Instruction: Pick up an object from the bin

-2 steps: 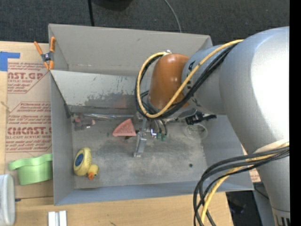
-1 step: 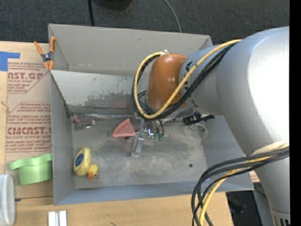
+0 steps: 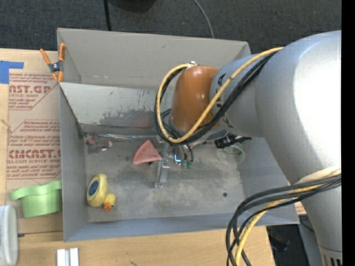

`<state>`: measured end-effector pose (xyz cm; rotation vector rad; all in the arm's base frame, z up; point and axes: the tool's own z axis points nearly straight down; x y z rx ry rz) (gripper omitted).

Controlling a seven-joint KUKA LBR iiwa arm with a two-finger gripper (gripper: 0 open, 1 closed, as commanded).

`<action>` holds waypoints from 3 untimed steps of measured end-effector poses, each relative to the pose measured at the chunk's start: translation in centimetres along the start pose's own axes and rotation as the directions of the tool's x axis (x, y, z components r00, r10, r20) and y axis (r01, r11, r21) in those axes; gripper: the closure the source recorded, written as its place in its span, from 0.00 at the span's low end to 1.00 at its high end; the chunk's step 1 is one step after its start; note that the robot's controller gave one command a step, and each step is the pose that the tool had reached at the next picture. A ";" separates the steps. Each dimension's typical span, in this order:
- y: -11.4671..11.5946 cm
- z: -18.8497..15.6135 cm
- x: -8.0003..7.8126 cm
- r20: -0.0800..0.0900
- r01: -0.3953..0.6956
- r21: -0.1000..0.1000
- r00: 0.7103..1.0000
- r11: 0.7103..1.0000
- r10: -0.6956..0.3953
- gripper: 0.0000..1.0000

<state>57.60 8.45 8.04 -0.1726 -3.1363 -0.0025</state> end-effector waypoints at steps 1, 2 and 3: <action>3.2 0.5 0.2 0.005 0.038 -0.001 0.999 0.999 -0.038 0.00; 4.7 1.1 -0.1 0.002 0.036 -0.001 0.999 0.999 -0.036 1.00; 4.7 1.1 -0.1 0.002 0.036 0.000 0.999 0.999 -0.036 1.00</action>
Offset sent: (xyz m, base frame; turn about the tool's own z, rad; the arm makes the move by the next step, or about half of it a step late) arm 0.0061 0.0457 -0.0104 -0.0338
